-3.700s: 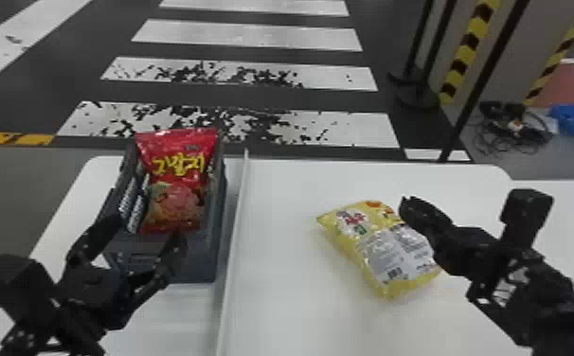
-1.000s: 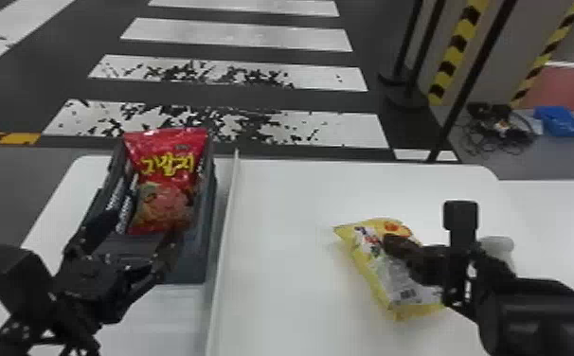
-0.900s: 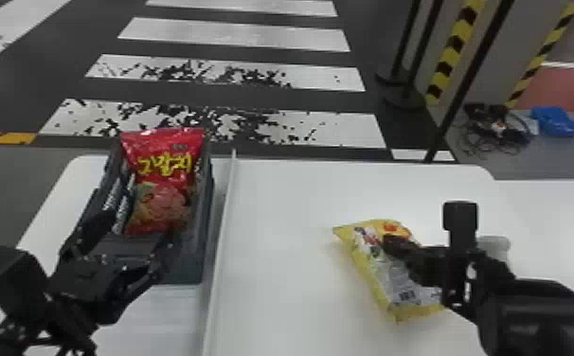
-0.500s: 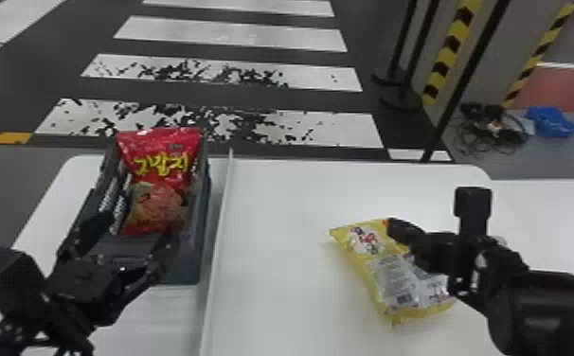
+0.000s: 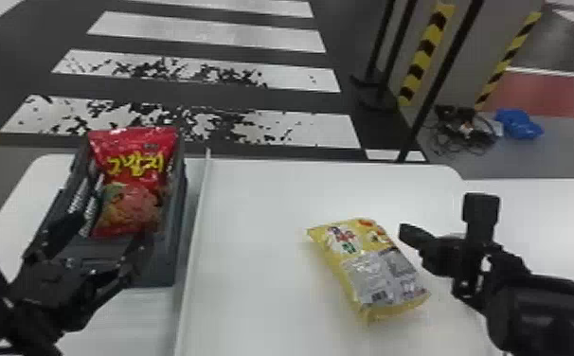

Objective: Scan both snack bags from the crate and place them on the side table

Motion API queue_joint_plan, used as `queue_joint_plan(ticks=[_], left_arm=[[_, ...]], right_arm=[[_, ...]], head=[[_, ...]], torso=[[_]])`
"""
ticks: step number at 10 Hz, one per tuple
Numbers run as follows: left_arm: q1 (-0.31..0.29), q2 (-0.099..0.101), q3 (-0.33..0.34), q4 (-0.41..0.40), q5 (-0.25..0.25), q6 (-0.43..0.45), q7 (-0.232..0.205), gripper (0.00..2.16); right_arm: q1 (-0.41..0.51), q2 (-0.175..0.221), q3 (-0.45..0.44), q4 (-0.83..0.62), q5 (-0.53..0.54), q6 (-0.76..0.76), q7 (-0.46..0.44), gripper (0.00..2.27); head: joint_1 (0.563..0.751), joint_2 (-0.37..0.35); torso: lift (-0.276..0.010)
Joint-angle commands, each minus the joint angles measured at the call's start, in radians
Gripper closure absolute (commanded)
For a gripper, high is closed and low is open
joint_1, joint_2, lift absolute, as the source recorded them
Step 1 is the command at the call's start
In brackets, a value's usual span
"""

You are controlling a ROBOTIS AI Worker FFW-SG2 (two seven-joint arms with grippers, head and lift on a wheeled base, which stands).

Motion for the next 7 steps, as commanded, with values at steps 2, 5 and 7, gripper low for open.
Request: queue_joint_plan(ticks=[2, 5, 7], left_arm=[[-0.006, 0.004, -0.003, 0.005, 0.002, 0.0, 0.0, 0.08], [-0.006, 0.006, -0.005, 0.007, 0.002, 0.0, 0.0, 0.08], [-0.012, 0.007, -0.016, 0.011, 0.002, 0.0, 0.0, 0.08]], right_arm=[[0.042, -0.008, -0.038, 0.002, 0.006, 0.0, -0.011, 2.26], [0.097, -0.008, -0.055, -0.016, 0.006, 0.0, -0.012, 2.26], [0.12, -0.008, -0.062, -0.025, 0.007, 0.006, -0.011, 2.26]], head=[[0.695, -0.201], [0.695, -0.239], [0.695, -0.246]], torso=[[-0.095], [-0.095], [-0.095]])
